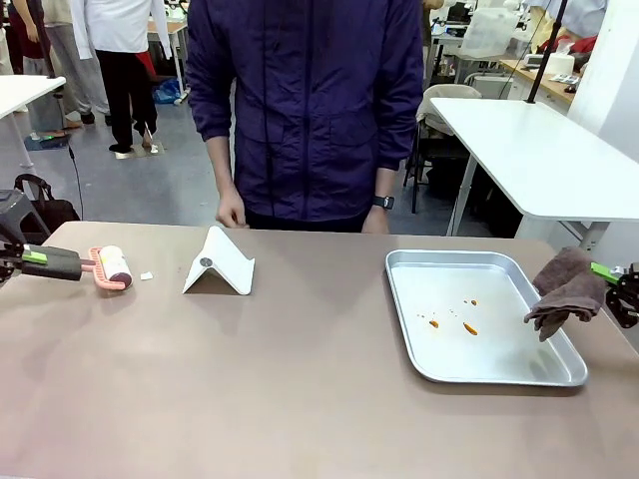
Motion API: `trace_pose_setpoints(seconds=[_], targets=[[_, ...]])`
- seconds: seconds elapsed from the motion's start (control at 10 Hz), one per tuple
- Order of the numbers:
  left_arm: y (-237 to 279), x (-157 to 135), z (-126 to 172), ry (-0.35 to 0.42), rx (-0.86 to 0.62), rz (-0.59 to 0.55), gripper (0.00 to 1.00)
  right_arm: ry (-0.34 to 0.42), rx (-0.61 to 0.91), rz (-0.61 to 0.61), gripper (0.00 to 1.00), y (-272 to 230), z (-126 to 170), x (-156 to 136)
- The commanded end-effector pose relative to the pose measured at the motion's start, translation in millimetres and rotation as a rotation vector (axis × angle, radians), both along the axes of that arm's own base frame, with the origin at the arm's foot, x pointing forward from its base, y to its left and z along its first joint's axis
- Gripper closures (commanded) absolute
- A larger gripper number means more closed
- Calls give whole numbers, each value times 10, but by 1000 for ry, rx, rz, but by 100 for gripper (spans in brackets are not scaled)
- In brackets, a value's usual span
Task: Clean the surface of the table.
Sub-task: If a person points to the right, clean the right side of the table with your right hand, and if they point to the left, clean the left side with your left hand.
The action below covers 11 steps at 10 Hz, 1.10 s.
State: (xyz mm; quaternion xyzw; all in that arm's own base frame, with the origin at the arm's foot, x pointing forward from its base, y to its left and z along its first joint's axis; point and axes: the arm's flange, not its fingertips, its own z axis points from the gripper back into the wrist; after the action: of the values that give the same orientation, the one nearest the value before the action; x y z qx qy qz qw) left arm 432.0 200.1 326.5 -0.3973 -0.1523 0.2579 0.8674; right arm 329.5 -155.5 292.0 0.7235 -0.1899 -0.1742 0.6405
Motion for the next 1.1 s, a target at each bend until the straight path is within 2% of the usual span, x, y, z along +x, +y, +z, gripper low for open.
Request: trace_pose_setpoints(seconds=[0.0, 0.7, 0.9, 1.0], targets=[[-78, 153, -150, 104, 80, -4, 78, 11, -10, 14, 100, 13, 69, 5], [-541, 527, -72, 169, 78, -78, 78, 11, -10, 14, 100, 13, 69, 5], [-581, 590, -23, 163, 52, -88, 78, 11, -10, 14, 100, 13, 69, 5], [-521, 563, 42, 133, 14, -90, 78, 11, -10, 14, 100, 13, 69, 5]])
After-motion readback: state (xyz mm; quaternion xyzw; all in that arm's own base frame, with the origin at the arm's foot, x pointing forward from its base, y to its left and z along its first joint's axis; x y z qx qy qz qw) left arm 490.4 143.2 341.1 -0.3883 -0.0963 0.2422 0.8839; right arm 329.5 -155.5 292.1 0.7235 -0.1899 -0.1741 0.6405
